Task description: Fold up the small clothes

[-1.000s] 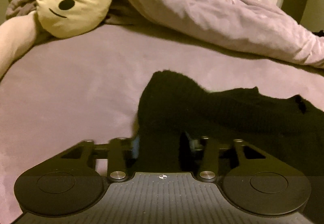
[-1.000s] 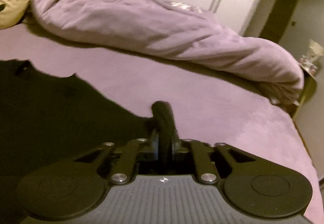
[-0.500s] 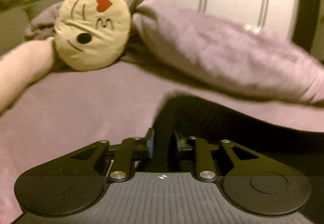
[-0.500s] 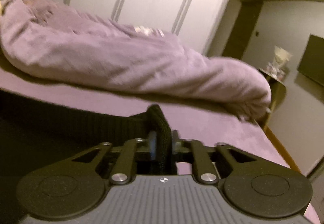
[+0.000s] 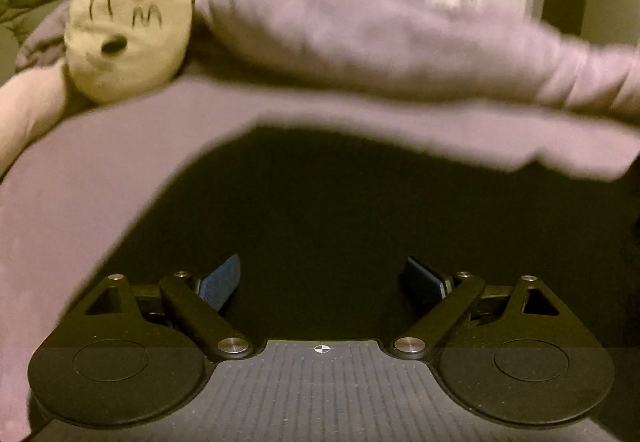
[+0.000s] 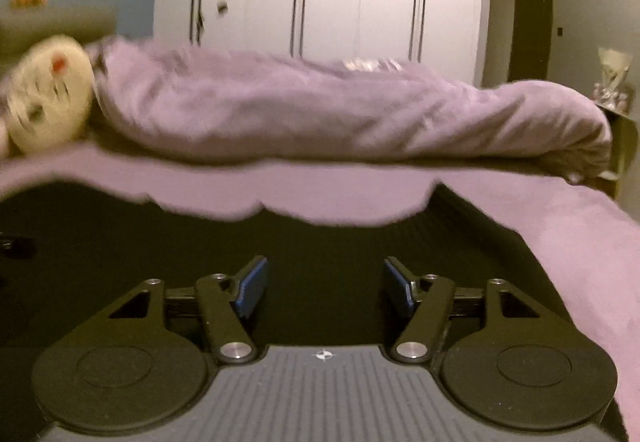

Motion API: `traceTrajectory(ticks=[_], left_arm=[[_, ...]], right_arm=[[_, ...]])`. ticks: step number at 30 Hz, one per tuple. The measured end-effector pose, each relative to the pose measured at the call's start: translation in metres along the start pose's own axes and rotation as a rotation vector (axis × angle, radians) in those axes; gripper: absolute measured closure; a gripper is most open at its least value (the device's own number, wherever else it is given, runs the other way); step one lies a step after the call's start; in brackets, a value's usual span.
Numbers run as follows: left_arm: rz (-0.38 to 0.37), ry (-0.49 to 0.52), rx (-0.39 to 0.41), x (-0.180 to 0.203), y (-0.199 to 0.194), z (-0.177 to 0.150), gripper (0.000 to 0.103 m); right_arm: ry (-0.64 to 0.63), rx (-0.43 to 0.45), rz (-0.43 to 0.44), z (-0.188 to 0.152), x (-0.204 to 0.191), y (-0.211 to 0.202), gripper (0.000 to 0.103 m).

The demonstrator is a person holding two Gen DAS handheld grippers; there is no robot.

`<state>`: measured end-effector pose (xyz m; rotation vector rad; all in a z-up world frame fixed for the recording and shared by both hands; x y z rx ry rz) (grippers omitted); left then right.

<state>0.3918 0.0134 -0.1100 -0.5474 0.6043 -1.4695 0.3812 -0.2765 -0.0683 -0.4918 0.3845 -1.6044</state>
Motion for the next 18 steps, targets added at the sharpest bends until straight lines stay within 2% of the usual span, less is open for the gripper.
traceTrajectory(ticks=[1, 3, 6, 8, 9, 10, 11, 13, 14, 16, 18], left_arm=[[-0.003, 0.036, 0.010, -0.001, 0.004, -0.007, 0.010], [-0.004, 0.098, 0.060, -0.003, 0.001, -0.011, 0.010], [-0.010, 0.076, 0.068, -0.012, -0.006, -0.011, 0.013], [0.021, 0.075, 0.078, -0.024, -0.015, -0.013, 0.014], [0.070, 0.062, 0.073, -0.036, -0.018, -0.015, 0.012], [0.109, 0.022, 0.050, -0.051, -0.021, -0.018, 0.011], [0.109, -0.046, 0.025, -0.071, -0.022, -0.021, 0.011], [0.091, -0.191, -0.019, -0.109, -0.027, -0.028, 0.004], [0.090, -0.248, -0.023, -0.126, -0.033, -0.030, 0.005], [0.128, -0.283, -0.044, -0.147, -0.040, -0.033, 0.006], [0.052, -0.348, -0.069, -0.162, -0.043, -0.035, 0.007]], right_arm=[[0.004, -0.031, -0.025, -0.007, 0.009, 0.006, 0.034], [0.066, -0.038, -0.047, -0.015, 0.033, 0.012, 0.026], [0.194, -0.058, -0.065, -0.018, 0.063, 0.011, 0.026], [0.165, -0.060, -0.112, -0.019, 0.067, 0.006, 0.026], [0.148, -0.063, -0.130, -0.022, 0.068, 0.001, 0.026], [0.132, -0.071, -0.148, -0.025, 0.069, -0.004, 0.026], [0.121, -0.086, -0.170, -0.029, 0.072, -0.010, 0.026], [0.143, -0.123, -0.190, -0.040, 0.075, -0.028, 0.026], [0.176, -0.126, -0.171, -0.042, 0.075, -0.040, 0.026], [0.250, -0.101, -0.098, -0.041, 0.066, -0.062, 0.023], [0.302, -0.078, -0.007, -0.041, 0.050, -0.082, 0.021]])
Point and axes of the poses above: each gripper's, at about its wrist camera, not at the fingertips, and y roughly the way its jaws point, x to its right, z to its top, the point moved 6 cm from there along y, roughly the way its jaws point, and after that the axes turned 1 degree about y, right-handed, at the moved point
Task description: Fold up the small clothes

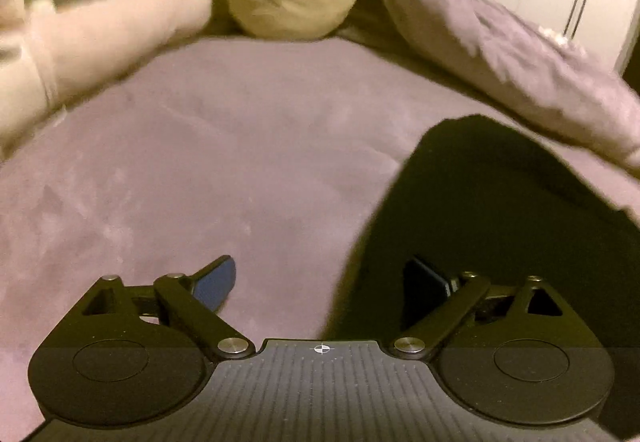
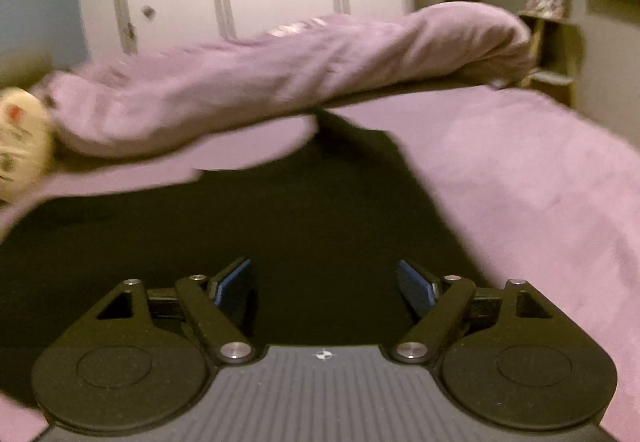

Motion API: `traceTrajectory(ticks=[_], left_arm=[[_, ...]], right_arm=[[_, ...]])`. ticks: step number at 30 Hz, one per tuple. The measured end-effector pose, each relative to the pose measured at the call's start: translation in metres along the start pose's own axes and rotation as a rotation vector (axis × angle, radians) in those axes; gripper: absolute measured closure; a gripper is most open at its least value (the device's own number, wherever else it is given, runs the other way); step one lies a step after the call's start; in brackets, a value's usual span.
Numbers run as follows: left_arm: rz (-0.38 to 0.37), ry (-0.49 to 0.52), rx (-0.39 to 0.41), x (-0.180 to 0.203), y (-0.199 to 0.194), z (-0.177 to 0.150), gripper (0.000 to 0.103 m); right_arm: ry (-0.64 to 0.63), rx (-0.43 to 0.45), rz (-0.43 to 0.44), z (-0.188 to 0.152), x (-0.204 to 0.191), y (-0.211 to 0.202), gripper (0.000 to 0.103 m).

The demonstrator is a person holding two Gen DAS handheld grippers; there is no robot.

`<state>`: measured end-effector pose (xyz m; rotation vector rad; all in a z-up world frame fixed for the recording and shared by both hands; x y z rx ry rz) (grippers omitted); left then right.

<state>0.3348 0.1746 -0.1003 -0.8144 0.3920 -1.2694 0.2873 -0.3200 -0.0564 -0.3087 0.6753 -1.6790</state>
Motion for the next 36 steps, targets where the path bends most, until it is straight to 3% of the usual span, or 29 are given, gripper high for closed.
traceTrajectory(ticks=[3, 8, 9, 11, 13, 15, 17, 18, 22, 24, 26, 30, 36], left_arm=[[-0.195, -0.112, -0.146, -0.007, 0.011, 0.001, 0.007], [-0.321, -0.094, -0.207, 0.012, 0.022, 0.006, 0.007], [-0.369, -0.079, -0.215, 0.019, 0.024, 0.008, 0.009], [-0.450, -0.093, -0.273, 0.031, 0.031, 0.004, 0.019], [-0.460, -0.093, -0.295, 0.037, 0.042, 0.004, 0.020], [-0.450, -0.089, -0.302, 0.043, 0.051, 0.002, 0.024], [-0.443, -0.111, -0.298, 0.046, 0.056, 0.004, 0.036], [-0.455, -0.124, -0.307, 0.047, 0.057, 0.005, 0.055], [-0.452, -0.139, -0.319, 0.048, 0.057, 0.004, 0.070], [-0.458, -0.153, -0.307, 0.046, 0.049, 0.006, 0.073], [-0.469, -0.169, -0.293, 0.048, 0.040, 0.011, 0.075], [-0.518, -0.163, -0.247, 0.063, 0.018, 0.026, 0.076], [-0.571, -0.122, -0.199, 0.094, -0.013, 0.043, 0.077]], right_arm=[[0.051, -0.029, 0.100, -0.012, -0.023, -0.008, 0.020], [0.018, -0.072, 0.133, -0.024, -0.058, -0.006, 0.021], [0.012, -0.073, 0.145, -0.024, -0.065, -0.007, 0.022], [-0.009, -0.070, 0.165, -0.022, -0.077, -0.007, 0.035], [-0.029, -0.083, 0.188, -0.024, -0.091, -0.005, 0.051], [-0.042, -0.093, 0.198, -0.024, -0.102, 0.000, 0.052], [-0.054, -0.093, 0.192, -0.025, -0.109, 0.004, 0.052], [-0.060, -0.096, 0.187, -0.027, -0.111, 0.006, 0.052], [-0.168, -0.109, 0.121, -0.041, -0.120, 0.024, 0.052], [-0.253, -0.095, 0.095, -0.046, -0.128, 0.024, 0.051], [-0.262, -0.104, 0.076, -0.041, -0.132, 0.022, 0.053], [-0.304, -0.017, 0.094, -0.034, -0.147, 0.005, 0.058], [-0.389, -0.027, 0.060, -0.057, -0.153, 0.028, 0.055]])
Point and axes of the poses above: each gripper's, at about its wrist camera, not at the fingertips, and y roughly the way its jaws point, x to its right, z to its top, the point moved 6 cm from there along y, roughly the way its jaws point, and after that the axes turned 1 degree about y, right-handed, at the moved point
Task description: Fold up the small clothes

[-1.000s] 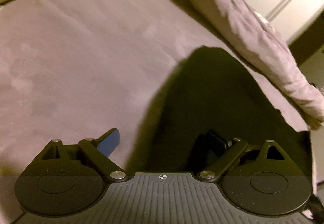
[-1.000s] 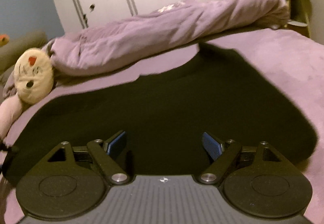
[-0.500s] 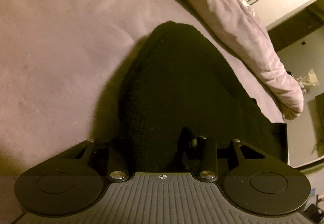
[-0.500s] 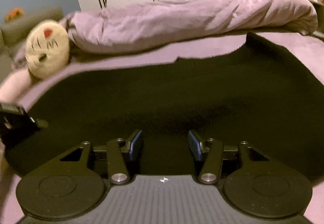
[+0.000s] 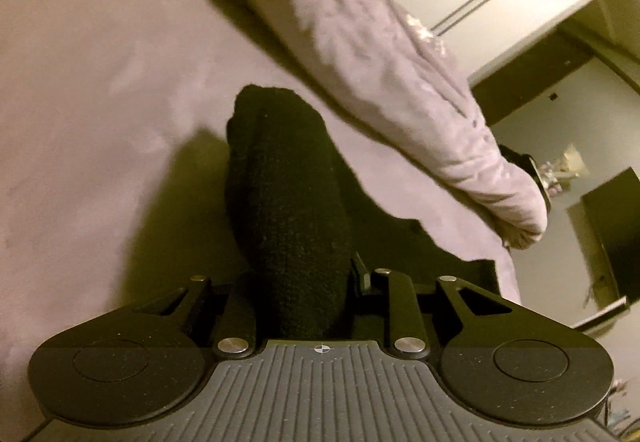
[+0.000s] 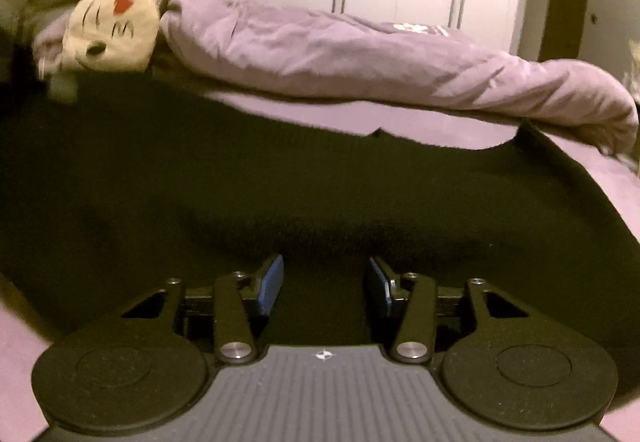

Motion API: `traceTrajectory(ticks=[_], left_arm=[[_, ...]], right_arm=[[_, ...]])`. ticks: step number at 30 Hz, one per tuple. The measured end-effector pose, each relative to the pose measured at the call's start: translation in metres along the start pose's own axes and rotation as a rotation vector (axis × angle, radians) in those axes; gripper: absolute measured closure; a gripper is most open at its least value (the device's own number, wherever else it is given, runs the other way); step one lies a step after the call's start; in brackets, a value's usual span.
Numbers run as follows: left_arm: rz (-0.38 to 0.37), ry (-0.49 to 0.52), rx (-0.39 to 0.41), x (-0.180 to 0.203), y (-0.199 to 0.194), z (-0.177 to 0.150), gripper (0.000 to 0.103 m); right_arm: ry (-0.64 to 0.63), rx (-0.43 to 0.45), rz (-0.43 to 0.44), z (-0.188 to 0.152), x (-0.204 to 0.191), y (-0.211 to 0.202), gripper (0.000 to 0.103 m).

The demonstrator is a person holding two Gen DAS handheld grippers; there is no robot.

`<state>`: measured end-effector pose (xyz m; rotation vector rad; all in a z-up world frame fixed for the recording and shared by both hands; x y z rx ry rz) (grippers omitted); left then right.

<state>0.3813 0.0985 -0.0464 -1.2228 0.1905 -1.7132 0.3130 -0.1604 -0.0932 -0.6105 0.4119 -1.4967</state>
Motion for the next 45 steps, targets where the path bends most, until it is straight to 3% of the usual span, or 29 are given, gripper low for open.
traceTrajectory(ticks=[5, 9, 13, 17, 23, 26, 28, 31, 34, 36, 39, 42, 45], left_arm=[[-0.008, 0.017, 0.011, 0.028, -0.002, -0.001, 0.077], [0.001, 0.077, 0.008, 0.058, -0.007, -0.007, 0.077], [0.038, 0.148, 0.011, 0.093, -0.004, -0.017, 0.077], [0.050, 0.219, 0.005, 0.139, 0.015, -0.035, 0.077], [0.082, 0.293, -0.038, 0.196, 0.070, -0.076, 0.076], [0.122, 0.343, -0.065, 0.210, 0.097, -0.098, 0.070], [0.098, 0.359, -0.130, 0.220, 0.104, -0.117, 0.052], [0.058, 0.440, -0.115, 0.236, 0.086, -0.129, 0.031], [0.004, 0.445, -0.014, 0.234, 0.045, -0.122, 0.018], [0.018, 0.403, 0.076, 0.216, 0.015, -0.111, 0.015], [0.162, 0.363, 0.178, 0.172, -0.006, -0.096, 0.015], [0.298, 0.291, 0.171, 0.123, -0.001, -0.089, 0.019], [0.351, 0.239, 0.107, 0.089, 0.017, -0.092, 0.020]], right_arm=[[-0.010, -0.006, 0.021, -0.001, 0.001, 0.005, 0.054], [0.066, 0.022, 0.059, -0.001, 0.013, -0.022, 0.055], [0.165, 0.085, 0.018, -0.015, 0.044, -0.066, 0.049], [0.269, 0.092, -0.021, -0.037, 0.081, -0.099, 0.045], [0.310, 0.052, -0.085, -0.063, 0.117, -0.116, 0.045], [0.340, 0.048, -0.093, -0.068, 0.128, -0.118, 0.043], [0.360, 0.044, -0.095, -0.070, 0.134, -0.120, 0.042], [0.356, 0.044, -0.107, -0.074, 0.140, -0.124, 0.039], [0.376, 0.041, -0.107, -0.077, 0.146, -0.128, 0.039], [0.404, 0.042, -0.098, -0.078, 0.147, -0.130, 0.038], [0.430, 0.044, -0.077, -0.075, 0.144, -0.129, 0.037], [0.426, 0.050, -0.056, -0.069, 0.136, -0.127, 0.037], [0.410, 0.054, -0.033, -0.061, 0.124, -0.126, 0.036]])
Point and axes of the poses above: each gripper's, at about its wrist camera, not at the fingertips, and y roughly the way its jaws point, x to its right, z to its top, the point moved 6 cm from there along y, roughly the way its jaws point, and after that the axes turned 1 degree about y, right-handed, at the moved point
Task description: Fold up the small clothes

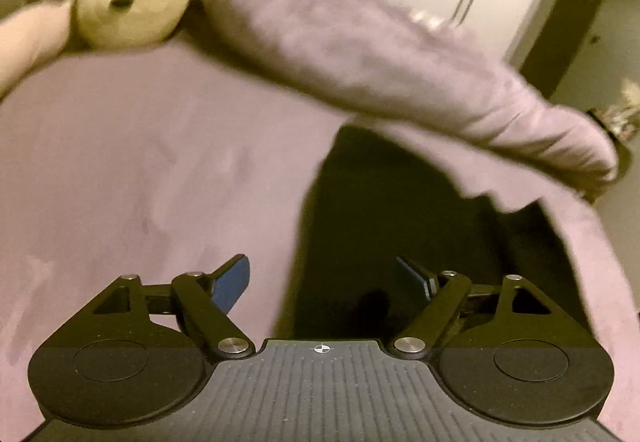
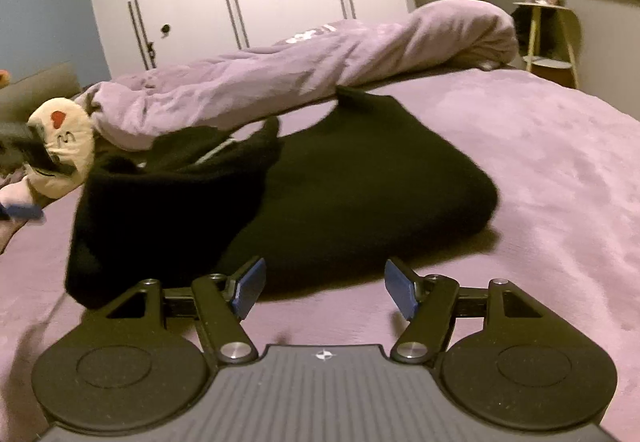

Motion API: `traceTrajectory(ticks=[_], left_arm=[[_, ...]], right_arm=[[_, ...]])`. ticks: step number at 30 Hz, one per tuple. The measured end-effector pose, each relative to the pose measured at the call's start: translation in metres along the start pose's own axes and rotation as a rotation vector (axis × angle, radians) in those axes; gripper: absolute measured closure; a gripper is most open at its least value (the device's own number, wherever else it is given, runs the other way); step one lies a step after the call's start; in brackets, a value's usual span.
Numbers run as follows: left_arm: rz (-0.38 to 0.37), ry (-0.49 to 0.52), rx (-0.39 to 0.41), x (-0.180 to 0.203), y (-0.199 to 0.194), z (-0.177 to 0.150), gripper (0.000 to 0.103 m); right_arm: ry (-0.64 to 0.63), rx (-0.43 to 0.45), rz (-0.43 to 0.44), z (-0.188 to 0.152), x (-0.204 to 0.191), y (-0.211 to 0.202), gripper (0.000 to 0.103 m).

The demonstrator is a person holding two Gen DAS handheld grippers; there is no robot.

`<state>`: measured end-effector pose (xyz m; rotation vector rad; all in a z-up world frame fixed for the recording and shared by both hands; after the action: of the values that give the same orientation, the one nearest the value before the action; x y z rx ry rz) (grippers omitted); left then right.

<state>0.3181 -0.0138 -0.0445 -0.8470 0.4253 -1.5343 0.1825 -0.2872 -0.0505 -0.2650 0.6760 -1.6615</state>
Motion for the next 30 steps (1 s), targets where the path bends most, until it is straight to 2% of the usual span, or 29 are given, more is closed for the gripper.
traceTrajectory(ticks=[2, 4, 6, 7, 10, 11, 13, 16, 19, 22, 23, 25, 26, 27, 30], left_arm=[[-0.001, -0.022, -0.055, -0.006, 0.019, -0.013, 0.020], [-0.031, -0.030, -0.070, -0.001, 0.027, -0.022, 0.021], [-0.072, 0.025, -0.077, 0.009, 0.027, -0.024, 0.021], [-0.108, 0.084, -0.088, 0.021, 0.027, -0.027, 0.020], [-0.084, 0.231, -0.098, 0.040, 0.032, -0.039, 0.010], [-0.090, 0.243, -0.109, 0.039, 0.037, -0.040, 0.009], [-0.120, 0.166, -0.129, 0.027, 0.037, -0.039, 0.009], [-0.150, 0.057, -0.121, 0.006, 0.019, -0.038, 0.011], [-0.095, 0.038, -0.033, -0.021, -0.012, -0.042, 0.010], [0.021, 0.039, -0.012, -0.045, -0.023, -0.045, 0.010], [0.037, 0.038, -0.013, -0.049, -0.021, -0.046, 0.010], [0.048, 0.026, -0.035, -0.058, -0.016, -0.048, 0.010], [0.048, 0.017, -0.046, -0.057, -0.013, -0.046, 0.010], [0.045, 0.010, -0.052, -0.058, -0.011, -0.046, 0.010], [0.039, 0.017, -0.074, -0.052, 0.000, -0.046, 0.010]], right_arm=[[-0.010, 0.000, 0.016, 0.003, -0.007, 0.001, 0.036], [-0.007, 0.001, 0.031, 0.006, -0.013, 0.000, 0.034], [0.008, 0.001, 0.052, 0.013, -0.016, 0.001, 0.032], [0.025, 0.006, 0.060, 0.017, -0.016, 0.001, 0.032], [0.148, 0.011, 0.115, 0.034, -0.011, 0.005, 0.027], [0.206, 0.003, 0.144, 0.040, -0.008, 0.010, 0.026], [0.283, -0.048, 0.190, 0.050, -0.007, 0.022, 0.025], [0.295, -0.093, 0.274, 0.062, -0.018, 0.038, 0.025], [0.259, -0.088, 0.299, 0.075, -0.029, 0.047, 0.025], [0.223, -0.076, 0.310, 0.088, -0.041, 0.056, 0.026], [0.204, -0.064, 0.296, 0.092, -0.044, 0.057, 0.026], [0.185, -0.031, 0.280, 0.101, -0.051, 0.058, 0.027], [0.196, -0.038, 0.309, 0.104, -0.057, 0.062, 0.028], [0.194, -0.063, 0.333, 0.106, -0.064, 0.068, 0.030], [0.114, -0.164, 0.332, 0.101, -0.085, 0.097, 0.032]])
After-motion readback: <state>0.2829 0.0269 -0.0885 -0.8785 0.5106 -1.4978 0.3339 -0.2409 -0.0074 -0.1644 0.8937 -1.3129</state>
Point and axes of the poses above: each gripper's, at about its wrist camera, not at the fingertips, and y roughly the way its jaws point, x to its right, z to its top, the point moved 6 cm from there along y, roughly the way its jaws point, and after that the axes turned 1 degree about y, right-handed, at the moved point
